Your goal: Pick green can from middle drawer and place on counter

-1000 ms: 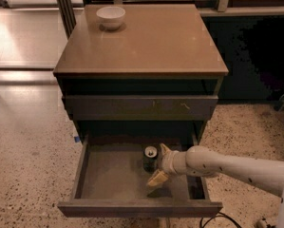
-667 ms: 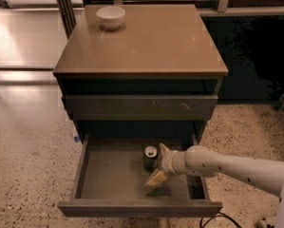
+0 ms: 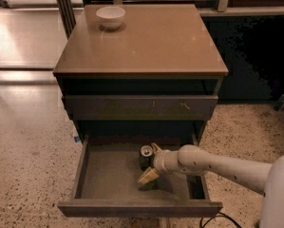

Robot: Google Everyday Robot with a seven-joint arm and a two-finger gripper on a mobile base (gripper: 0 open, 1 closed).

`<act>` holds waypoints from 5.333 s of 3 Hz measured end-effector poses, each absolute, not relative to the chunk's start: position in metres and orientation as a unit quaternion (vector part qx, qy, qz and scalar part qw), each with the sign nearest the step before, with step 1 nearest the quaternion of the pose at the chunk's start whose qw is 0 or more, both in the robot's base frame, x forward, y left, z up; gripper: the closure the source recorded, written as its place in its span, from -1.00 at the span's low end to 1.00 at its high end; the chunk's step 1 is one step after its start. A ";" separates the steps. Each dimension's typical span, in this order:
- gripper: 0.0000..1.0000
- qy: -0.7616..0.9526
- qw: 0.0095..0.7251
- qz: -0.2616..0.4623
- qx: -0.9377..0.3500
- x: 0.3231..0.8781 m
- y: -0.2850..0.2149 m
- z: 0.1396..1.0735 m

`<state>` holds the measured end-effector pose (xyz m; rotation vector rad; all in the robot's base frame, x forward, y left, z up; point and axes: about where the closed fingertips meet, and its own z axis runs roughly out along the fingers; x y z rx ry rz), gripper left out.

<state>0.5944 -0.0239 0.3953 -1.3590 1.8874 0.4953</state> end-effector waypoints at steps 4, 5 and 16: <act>-1.00 0.704 0.439 0.227 -0.509 0.618 -0.016 0.414; -1.00 0.705 0.412 0.219 -0.534 0.614 -0.013 0.403; 1.00 0.704 0.419 0.208 -0.535 0.576 -0.026 0.653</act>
Offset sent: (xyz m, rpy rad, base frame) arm 0.0258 0.0000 0.0307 0.1219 -0.0868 -0.0102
